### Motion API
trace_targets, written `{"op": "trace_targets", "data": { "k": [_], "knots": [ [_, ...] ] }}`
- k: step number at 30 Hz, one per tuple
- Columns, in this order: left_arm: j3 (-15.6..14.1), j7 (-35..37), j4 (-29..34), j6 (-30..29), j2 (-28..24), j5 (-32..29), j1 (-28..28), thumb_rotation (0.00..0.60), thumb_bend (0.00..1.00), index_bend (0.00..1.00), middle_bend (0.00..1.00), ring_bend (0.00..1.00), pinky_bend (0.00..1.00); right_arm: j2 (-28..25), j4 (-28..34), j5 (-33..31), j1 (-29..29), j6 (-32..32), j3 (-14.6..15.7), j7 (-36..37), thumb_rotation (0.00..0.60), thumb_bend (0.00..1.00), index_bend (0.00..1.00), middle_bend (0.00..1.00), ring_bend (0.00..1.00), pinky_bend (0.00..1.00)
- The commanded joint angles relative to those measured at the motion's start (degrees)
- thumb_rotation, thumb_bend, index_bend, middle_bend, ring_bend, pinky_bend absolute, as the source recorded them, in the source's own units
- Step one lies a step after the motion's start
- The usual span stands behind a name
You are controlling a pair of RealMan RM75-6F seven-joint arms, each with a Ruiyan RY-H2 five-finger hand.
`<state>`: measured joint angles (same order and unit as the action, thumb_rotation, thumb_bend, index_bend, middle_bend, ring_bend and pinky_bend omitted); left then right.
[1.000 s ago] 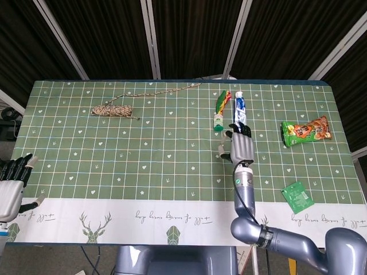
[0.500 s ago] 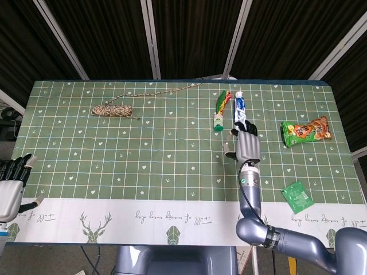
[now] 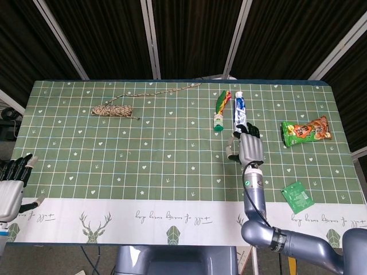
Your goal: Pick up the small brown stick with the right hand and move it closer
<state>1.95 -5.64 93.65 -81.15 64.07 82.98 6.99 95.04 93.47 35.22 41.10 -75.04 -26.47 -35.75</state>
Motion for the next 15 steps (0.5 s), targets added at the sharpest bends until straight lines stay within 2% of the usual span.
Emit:
{"op": "trace_targets", "data": {
  "k": [1, 7, 15],
  "knots": [
    [0.0, 0.0, 0.1, 0.1, 0.0, 0.0, 0.1, 0.6, 0.16, 0.0, 0.0, 0.0, 0.0, -0.4, 0.7, 0.3, -0.1, -0.1, 0.6, 0.1, 0.6, 0.32, 0.62, 0.16, 0.0, 0.0],
    [0.0, 0.2, 0.1, 0.2, -0.1, 0.0, 0.1, 0.6, 0.16, 0.0, 0.0, 0.0, 0.0, -1.4, 3.5, 1.4, -0.8, -0.8, 2.2, 0.4, 0.6, 0.33, 0.62, 0.16, 0.0, 0.0],
    [-0.1, 0.5, 0.0, 0.1, -0.1, 0.3, 0.0, 0.6, 0.15, 0.0, 0.0, 0.0, 0.0, -4.1, 11.5, 3.9, -3.5, -3.7, 5.0, 1.3, 0.6, 0.33, 0.63, 0.16, 0.0, 0.0]
  ]
}}
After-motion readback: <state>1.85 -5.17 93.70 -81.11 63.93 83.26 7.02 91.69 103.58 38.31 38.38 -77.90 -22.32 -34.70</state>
